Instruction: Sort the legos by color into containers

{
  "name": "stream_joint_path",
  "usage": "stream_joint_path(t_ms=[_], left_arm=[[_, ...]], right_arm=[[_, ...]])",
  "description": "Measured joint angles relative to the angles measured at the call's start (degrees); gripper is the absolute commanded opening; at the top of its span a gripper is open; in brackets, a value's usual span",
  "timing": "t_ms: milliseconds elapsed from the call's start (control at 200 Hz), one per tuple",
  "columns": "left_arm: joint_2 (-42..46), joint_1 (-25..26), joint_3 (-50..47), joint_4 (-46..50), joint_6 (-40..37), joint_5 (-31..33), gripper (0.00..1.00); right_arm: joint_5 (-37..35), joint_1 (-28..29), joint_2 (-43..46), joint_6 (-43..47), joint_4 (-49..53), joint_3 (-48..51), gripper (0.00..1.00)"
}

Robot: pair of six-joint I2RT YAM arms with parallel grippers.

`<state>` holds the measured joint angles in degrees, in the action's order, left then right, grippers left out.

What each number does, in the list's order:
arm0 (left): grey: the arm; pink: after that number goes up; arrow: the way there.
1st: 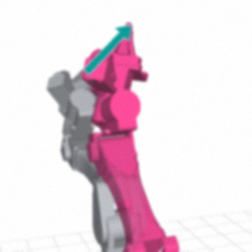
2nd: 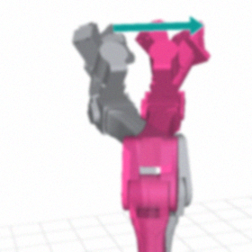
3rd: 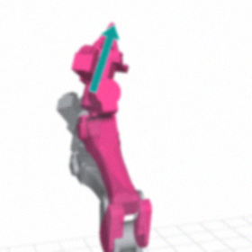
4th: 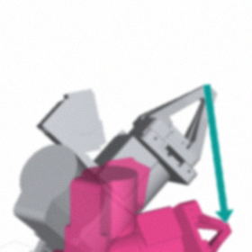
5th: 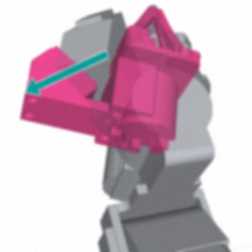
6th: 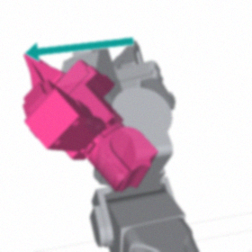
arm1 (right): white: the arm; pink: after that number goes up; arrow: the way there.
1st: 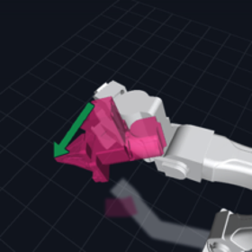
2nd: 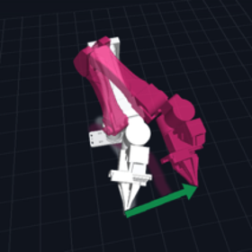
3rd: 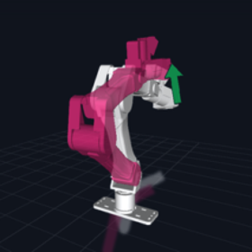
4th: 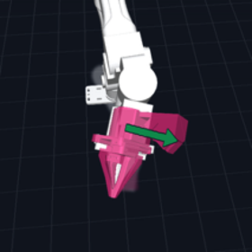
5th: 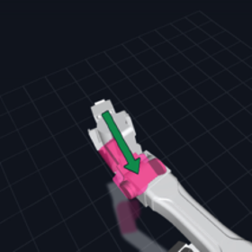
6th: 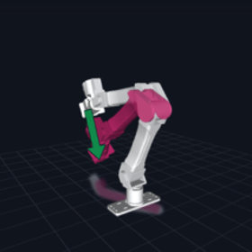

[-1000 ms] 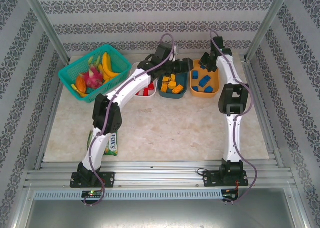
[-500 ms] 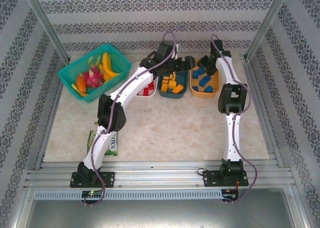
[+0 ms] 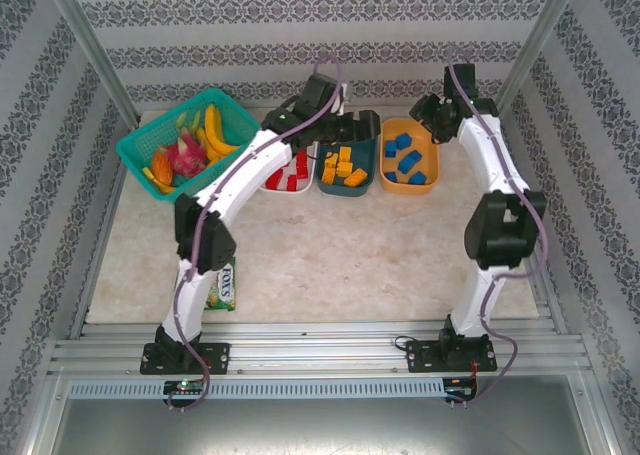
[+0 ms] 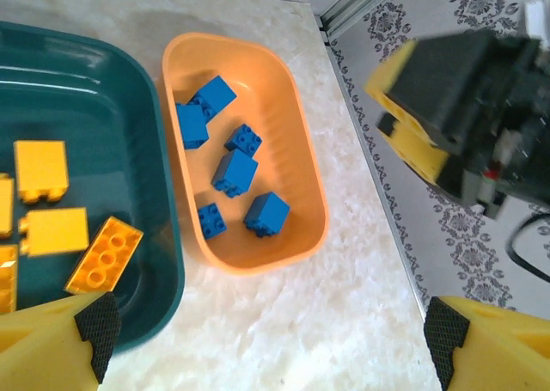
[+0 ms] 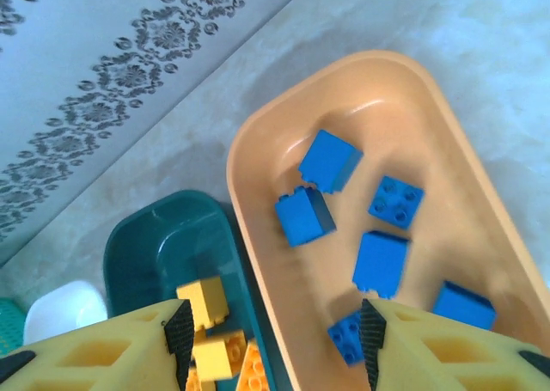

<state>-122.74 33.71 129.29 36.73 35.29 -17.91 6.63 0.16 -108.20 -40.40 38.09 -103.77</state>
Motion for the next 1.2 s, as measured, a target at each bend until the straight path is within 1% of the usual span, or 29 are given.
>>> stream_joint_path(t_ms=[170,250,325,455,565,605,630,645,804,969,1044,1089,1204], left_arm=[[12.8,0.5,-13.2,0.2,-0.9,2.1,0.94],[18.5,0.5,-20.2,0.3,-1.2,3.2,0.94],[23.4,0.5,-26.5,0.2,-1.5,4.0,0.94],[31.5,0.5,-36.7,0.4,-1.7,5.1,0.94],[38.0,0.5,-43.5,0.6,-1.6,6.3,0.97],[40.6,0.6,-45.9,0.7,-1.4,6.9,0.98],[42.1,0.6,-47.2,0.8,-1.2,7.4,1.0],[43.0,0.6,-47.9,1.0,-1.0,7.6,1.0],[51.1,-0.6,-55.1,2.8,2.3,9.7,1.0],[57.7,-3.1,-60.5,6.3,3.7,15.8,1.0],[60.2,-3.7,-61.8,8.7,3.1,20.6,1.0],[60.9,-3.8,-62.1,10.2,2.9,24.6,1.0],[61.8,-3.8,-65.2,12.0,3.3,39.4,1.0]], right_arm=[[-1.9,0.7,17.2,-0.1,-1.8,18.8,0.56],[-2.4,1.0,24.2,0.5,-0.9,25.6,0.56],[-2.8,1.3,31.5,1.4,0.5,31.7,0.59],[-2.5,2.1,45.1,2.7,4.5,41.4,0.66],[-1.0,3.3,53.1,3.9,8.5,46.8,0.78],[-0.3,3.6,54.8,4.6,9.7,48.3,0.82],[0.1,3.9,55.5,4.6,10.4,48.9,0.95],[0.2,3.9,55.9,4.9,10.8,49.3,0.97],[2.0,4.7,56.7,6.9,14.1,50.3,0.98],[1.8,5.7,56.8,9.9,13.6,48.9,0.98],[0.9,6.1,57.2,11.1,11.8,48.3,0.98],[-1.4,6.5,57.3,11.3,10.8,48.3,0.98],[-7.5,6.8,56.2,12.1,7.2,48.9,0.98]])
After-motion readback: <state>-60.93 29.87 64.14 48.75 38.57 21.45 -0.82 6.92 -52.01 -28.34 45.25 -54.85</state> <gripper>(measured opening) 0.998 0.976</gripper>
